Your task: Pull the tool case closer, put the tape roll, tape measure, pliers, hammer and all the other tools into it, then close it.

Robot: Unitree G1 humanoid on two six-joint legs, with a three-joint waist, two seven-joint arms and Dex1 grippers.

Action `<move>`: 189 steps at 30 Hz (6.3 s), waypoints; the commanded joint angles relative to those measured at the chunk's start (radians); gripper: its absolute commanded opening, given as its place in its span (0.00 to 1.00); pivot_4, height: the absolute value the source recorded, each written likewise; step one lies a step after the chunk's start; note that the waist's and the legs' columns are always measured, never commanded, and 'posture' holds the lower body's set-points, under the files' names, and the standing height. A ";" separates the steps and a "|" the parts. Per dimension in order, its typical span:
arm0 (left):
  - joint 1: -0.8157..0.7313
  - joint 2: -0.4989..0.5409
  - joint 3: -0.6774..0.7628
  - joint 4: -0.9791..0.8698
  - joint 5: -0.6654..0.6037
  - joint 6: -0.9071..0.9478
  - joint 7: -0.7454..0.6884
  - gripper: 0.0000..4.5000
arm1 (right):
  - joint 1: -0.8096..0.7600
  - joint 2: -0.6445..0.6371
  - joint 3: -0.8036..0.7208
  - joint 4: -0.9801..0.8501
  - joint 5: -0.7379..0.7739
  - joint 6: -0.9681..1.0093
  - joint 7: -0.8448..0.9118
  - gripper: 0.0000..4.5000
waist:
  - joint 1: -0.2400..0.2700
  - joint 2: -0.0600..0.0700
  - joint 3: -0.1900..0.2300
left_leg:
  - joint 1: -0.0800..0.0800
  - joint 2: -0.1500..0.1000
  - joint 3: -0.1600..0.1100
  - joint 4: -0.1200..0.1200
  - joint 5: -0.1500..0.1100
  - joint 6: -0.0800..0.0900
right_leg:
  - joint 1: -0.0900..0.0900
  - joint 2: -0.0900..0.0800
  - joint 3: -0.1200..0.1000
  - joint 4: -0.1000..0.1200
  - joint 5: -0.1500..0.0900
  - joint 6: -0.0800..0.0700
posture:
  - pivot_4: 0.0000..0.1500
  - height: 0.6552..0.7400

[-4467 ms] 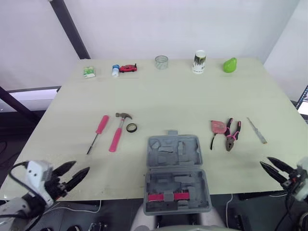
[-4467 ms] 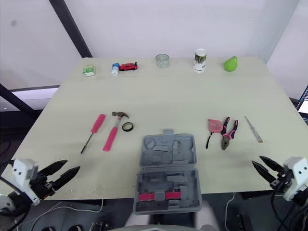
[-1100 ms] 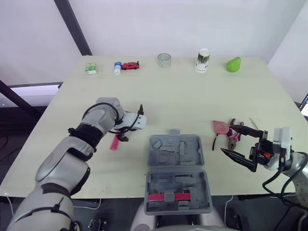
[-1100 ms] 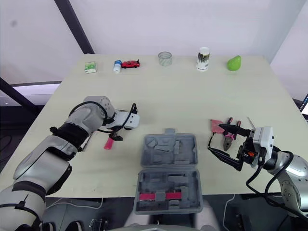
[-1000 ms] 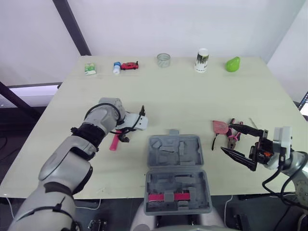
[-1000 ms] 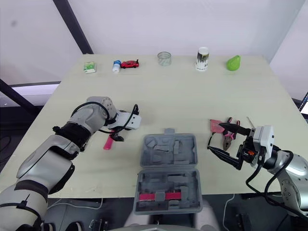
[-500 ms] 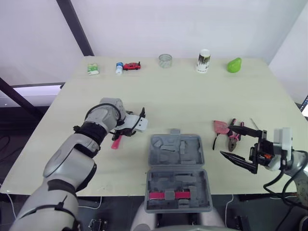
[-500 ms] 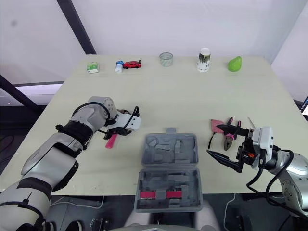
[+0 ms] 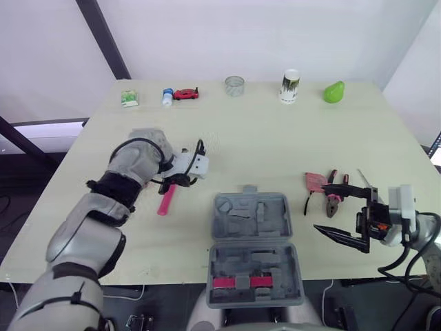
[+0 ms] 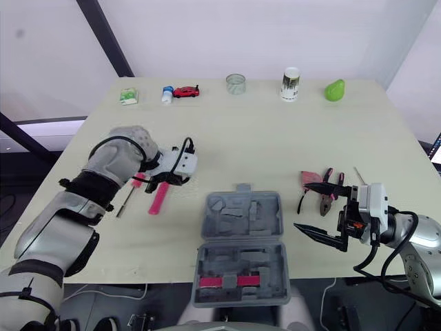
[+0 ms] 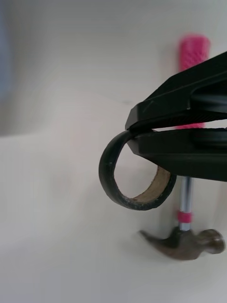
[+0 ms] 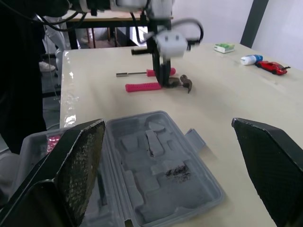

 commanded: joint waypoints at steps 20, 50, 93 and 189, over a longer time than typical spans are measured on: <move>0.007 -0.147 -0.071 -0.111 -0.230 0.267 -0.022 0.02 | 0.088 -0.076 -0.125 0.046 0.046 -0.001 0.057 1.00 | -0.004 0.000 0.000 | 0.001 -0.002 -0.001 0.002 0.000 0.000 | 0.000 0.002 0.000 0.002 0.000 0.000 | 1.00 1.00; -0.045 -0.199 -0.117 0.135 -0.176 0.154 -0.023 0.02 | 0.140 -0.086 -0.163 0.060 0.001 -0.051 0.052 1.00 | 0.003 0.000 0.000 | 0.000 -0.003 -0.001 0.002 0.000 0.000 | 0.000 0.001 0.000 0.002 0.000 0.000 | 1.00 1.00; -0.076 -0.236 -0.095 0.235 -0.137 0.121 0.010 0.22 | 0.130 -0.067 -0.147 0.068 -0.008 -0.072 0.033 1.00 | 0.003 0.000 0.000 | 0.001 -0.003 -0.001 0.002 0.000 0.000 | 0.000 0.001 0.000 0.002 0.000 0.000 | 1.00 1.00; 0.066 -0.338 0.292 0.796 -0.399 -0.665 0.143 0.17 | 0.103 0.093 -0.027 0.016 -0.054 -0.172 -0.120 1.00 | 0.002 0.000 0.000 | 0.000 -0.003 -0.001 0.003 0.000 0.000 | 0.001 0.001 0.000 0.002 0.001 0.001 | 1.00 1.00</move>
